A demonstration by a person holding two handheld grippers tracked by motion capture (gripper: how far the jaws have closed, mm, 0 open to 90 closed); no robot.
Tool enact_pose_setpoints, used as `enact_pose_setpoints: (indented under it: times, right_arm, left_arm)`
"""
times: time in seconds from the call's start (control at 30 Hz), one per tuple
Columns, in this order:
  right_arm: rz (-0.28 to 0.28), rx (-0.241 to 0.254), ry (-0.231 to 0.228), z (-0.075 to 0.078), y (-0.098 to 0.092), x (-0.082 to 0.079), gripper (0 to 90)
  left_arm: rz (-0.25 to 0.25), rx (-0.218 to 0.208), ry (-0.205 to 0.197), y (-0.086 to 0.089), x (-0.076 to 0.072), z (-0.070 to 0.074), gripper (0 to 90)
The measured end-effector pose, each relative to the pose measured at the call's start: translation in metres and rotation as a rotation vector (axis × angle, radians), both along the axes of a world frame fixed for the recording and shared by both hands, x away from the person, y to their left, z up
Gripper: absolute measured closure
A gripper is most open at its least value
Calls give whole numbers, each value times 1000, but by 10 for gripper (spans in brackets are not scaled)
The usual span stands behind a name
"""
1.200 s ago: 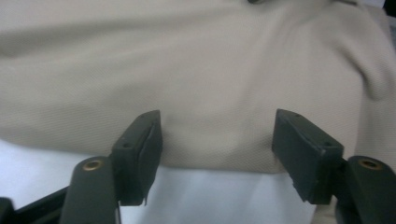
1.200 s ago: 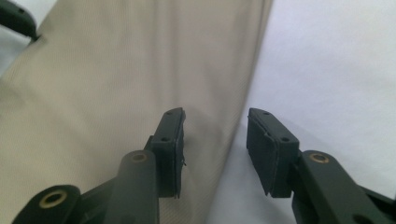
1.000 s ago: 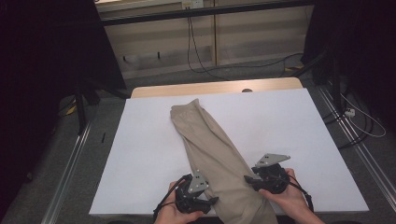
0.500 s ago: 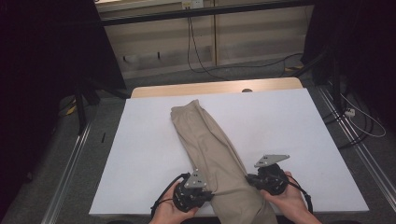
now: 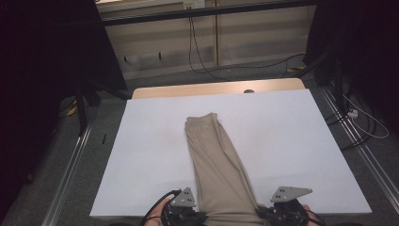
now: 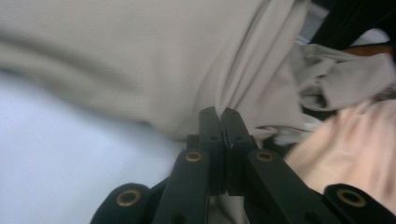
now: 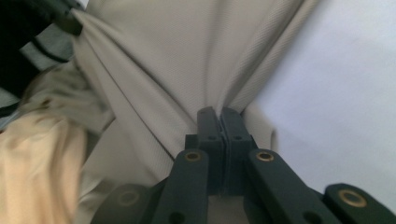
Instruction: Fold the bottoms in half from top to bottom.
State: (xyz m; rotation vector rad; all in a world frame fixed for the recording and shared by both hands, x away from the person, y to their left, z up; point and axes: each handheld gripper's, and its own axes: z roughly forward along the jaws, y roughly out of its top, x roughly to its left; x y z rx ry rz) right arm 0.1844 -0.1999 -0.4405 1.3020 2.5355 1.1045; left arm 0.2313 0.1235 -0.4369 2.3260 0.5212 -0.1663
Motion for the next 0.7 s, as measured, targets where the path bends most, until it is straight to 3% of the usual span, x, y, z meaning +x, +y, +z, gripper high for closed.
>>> enact_pose_setpoints:
  times: [0.07,0.1,0.17,0.23,0.3,0.33,0.47,0.5,0.63,0.7]
  right_arm:
    - [47,-22,-30,0,4,-8,870]
    - [55,-33,-53,0,7,-10,825]
    - [61,-40,-75,0,12,-6,694]
    - [39,-35,-102,2,12,5,594]
    - [23,-11,-130,5,10,21,533]
    - [16,-3,-138,6,10,31,504]
    - [4,-16,-180,15,13,78,463]
    - [-10,-22,-192,17,16,92,464]
    - [-39,-9,-241,26,28,146,474]
    - [-53,9,-241,27,34,172,493]
  left_arm:
    - [-3,-24,3,2,-4,0,884]
    - [5,-30,-14,3,-3,1,850]
    - [58,-35,-44,3,4,2,599]
    - [86,-49,-77,6,14,4,547]
    - [151,-49,-133,10,25,8,392]
    - [168,-56,-150,12,34,11,388]
    - [263,-35,-228,17,81,19,348]
    - [289,-49,-245,18,96,20,360]
    - [433,-35,-267,17,157,19,397]
    - [473,-23,-282,15,181,15,426]
